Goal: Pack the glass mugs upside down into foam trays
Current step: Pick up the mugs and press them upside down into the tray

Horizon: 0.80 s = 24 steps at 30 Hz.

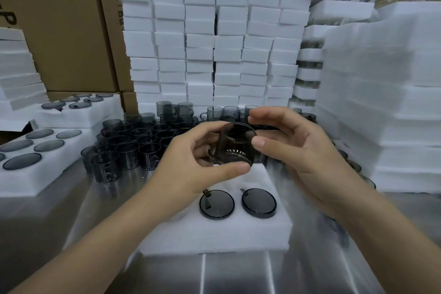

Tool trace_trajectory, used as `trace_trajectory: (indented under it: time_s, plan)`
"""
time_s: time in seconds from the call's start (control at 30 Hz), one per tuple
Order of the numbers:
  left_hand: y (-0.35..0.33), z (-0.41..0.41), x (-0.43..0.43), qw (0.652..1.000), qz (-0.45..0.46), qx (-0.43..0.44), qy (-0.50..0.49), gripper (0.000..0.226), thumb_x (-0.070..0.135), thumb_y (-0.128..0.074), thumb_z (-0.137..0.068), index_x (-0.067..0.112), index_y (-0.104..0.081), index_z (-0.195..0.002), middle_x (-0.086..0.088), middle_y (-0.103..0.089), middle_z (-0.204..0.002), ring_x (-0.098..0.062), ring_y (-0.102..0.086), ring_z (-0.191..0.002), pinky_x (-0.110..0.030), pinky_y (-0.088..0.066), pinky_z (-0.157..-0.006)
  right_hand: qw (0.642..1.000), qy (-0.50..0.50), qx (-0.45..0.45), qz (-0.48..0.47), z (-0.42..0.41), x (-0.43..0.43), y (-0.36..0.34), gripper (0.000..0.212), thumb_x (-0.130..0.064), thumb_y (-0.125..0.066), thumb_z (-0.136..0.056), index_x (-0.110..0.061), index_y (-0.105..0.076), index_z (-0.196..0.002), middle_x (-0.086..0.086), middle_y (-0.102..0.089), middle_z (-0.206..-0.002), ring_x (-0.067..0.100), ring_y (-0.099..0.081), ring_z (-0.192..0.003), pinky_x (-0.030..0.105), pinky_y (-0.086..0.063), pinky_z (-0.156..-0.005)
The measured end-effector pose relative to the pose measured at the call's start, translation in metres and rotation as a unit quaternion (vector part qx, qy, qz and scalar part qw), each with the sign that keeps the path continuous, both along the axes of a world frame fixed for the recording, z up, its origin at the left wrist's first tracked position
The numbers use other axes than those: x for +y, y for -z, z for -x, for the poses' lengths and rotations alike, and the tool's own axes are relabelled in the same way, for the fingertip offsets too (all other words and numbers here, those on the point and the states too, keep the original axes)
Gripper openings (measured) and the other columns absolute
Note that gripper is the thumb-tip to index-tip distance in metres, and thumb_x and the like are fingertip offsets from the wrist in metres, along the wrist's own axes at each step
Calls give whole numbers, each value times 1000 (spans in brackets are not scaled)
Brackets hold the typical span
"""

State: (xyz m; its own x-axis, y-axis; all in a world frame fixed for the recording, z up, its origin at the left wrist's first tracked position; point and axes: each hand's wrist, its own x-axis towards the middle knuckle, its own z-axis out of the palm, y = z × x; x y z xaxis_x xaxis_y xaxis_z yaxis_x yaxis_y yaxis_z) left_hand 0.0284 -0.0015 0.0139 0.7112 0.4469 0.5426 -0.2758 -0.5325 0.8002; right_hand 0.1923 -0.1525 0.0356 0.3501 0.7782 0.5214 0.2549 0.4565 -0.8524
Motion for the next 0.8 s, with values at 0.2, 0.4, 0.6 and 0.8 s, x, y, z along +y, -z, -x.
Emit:
trace_trajectory:
  time_s: [0.2, 0.4, 0.6, 0.8]
  plan:
    - [7, 0, 4, 992, -85, -17, -88, 61, 35, -93, -72, 40, -70, -128, 9, -72, -119, -19, -69, -102, -31, -56, -71, 984, 41, -101, 142, 8, 3, 10, 59, -43, -89, -83, -42, -65, -136, -6, -75, -130, 16, -75, -115, 41, -58, -103]
    - [10, 0, 0, 977, -182, -37, -103, 70, 12, -88, -85, 36, -61, -146, 17, -62, -129, -19, -63, -117, -28, -56, -78, 990, 53, -81, 102, 15, 10, 16, 61, -42, -87, -85, -41, -60, -140, -4, -80, -115, 18, -78, -106, 38, -61, -95]
    - [1, 3, -1, 993, -86, -70, -47, 59, 11, -66, -87, 31, -63, -142, 8, -67, -138, -19, -67, -121, -29, -58, -85, 964, 197, -174, -29, 18, 10, 20, 71, -17, -94, -79, -48, -56, -130, -16, -65, -120, 20, -72, -103, 31, -63, -80]
    - [-1, 7, -7, 973, -176, -120, -94, 59, 23, -86, -85, 30, -63, -139, 11, -64, -136, -20, -70, -116, -36, -61, -77, 925, 257, -261, -105, 20, 10, 22, 65, -14, -92, -83, -40, -55, -130, -11, -65, -125, 19, -67, -114, 18, -52, -89]
